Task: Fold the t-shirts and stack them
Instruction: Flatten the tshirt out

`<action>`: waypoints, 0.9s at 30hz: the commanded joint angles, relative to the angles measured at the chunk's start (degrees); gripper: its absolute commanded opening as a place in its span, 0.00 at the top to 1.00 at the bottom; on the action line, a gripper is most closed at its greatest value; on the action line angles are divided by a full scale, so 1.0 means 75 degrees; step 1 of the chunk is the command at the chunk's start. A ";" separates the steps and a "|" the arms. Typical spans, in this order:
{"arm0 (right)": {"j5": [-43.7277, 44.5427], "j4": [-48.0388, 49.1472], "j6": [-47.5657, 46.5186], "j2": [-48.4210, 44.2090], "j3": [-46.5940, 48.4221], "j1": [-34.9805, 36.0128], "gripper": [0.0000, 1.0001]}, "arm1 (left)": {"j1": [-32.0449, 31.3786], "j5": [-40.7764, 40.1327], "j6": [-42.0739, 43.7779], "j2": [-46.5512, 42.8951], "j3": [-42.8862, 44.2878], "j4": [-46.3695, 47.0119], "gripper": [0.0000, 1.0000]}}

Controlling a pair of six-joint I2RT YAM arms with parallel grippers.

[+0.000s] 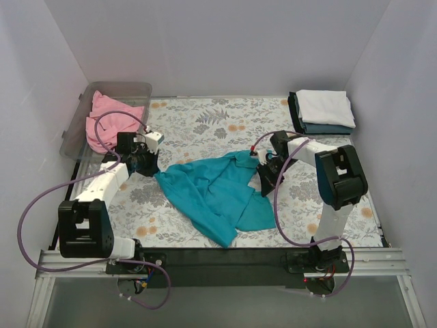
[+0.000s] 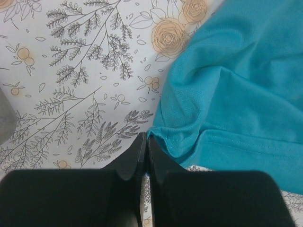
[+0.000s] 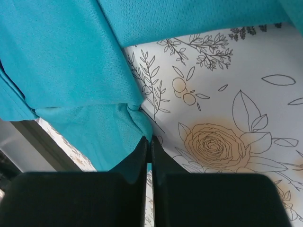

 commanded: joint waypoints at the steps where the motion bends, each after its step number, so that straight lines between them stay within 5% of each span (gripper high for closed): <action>1: 0.0463 0.0298 -0.0416 -0.0101 0.0054 -0.0381 0.99 | 0.0033 0.0227 -0.0480 0.0246 0.0591 -0.0005 1.00; 7: 0.1470 -0.0872 -0.2265 -0.1591 0.0920 -0.3486 0.99 | 0.0513 -0.0019 -0.0235 0.1137 0.1213 0.0053 1.00; 14: 0.1647 -0.1307 -0.2960 -0.2097 0.0313 -0.3771 0.99 | 0.0537 -0.0160 -0.0165 0.2344 0.2314 -0.0110 0.95; 16: 0.1659 -0.1366 -0.3182 -0.2225 -0.0272 -0.3771 0.99 | 0.0747 0.0353 -0.0176 0.2334 0.2478 -0.0309 0.85; 17: 0.1636 -0.1378 -0.3241 -0.2284 -0.0448 -0.3747 0.99 | 0.0829 0.0820 -0.0072 0.2264 0.2723 -0.0519 0.68; 20: 0.1496 -0.1448 -0.3394 -0.2506 -0.0895 -0.3736 0.99 | 0.0807 0.2415 0.0315 0.1656 0.2820 -0.1130 0.44; 27: 0.1015 -0.1729 -0.3277 -0.2460 -0.0568 -0.3595 0.99 | -0.2689 0.2080 0.0388 0.0306 0.1766 -0.0455 0.37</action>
